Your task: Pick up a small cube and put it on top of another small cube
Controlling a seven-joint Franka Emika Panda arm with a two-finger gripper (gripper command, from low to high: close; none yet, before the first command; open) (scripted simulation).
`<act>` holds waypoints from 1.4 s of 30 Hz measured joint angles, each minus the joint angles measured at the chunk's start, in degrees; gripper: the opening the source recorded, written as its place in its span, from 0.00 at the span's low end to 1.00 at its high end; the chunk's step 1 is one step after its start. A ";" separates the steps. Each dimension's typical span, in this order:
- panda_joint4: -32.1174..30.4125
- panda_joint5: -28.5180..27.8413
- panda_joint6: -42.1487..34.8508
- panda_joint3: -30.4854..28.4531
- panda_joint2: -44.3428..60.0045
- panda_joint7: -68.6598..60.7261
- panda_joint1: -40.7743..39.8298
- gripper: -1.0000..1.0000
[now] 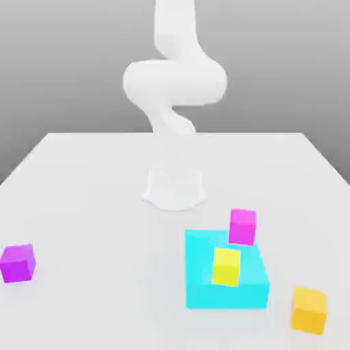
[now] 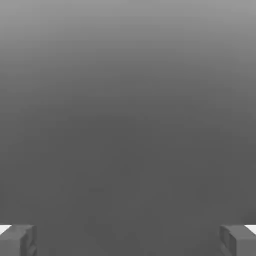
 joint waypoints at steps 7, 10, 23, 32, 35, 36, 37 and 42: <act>-3.81 -0.48 6.63 -3.95 14.83 8.88 -8.25 0.50; -5.42 -0.46 9.44 -6.03 21.02 12.43 -11.41 0.50; -12.29 6.50 21.37 -14.69 48.42 22.89 -25.13 0.50; -10.90 15.31 31.06 -9.21 62.55 18.25 -31.12 0.00; -10.90 15.24 31.11 -9.20 62.55 18.32 -31.13 0.00; -10.74 15.64 31.71 -8.70 63.28 18.01 -31.55 0.00; -10.89 15.28 31.19 -9.10 62.63 18.29 -31.24 0.00; -12.78 9.13 24.18 -13.42 53.58 22.93 -28.18 0.00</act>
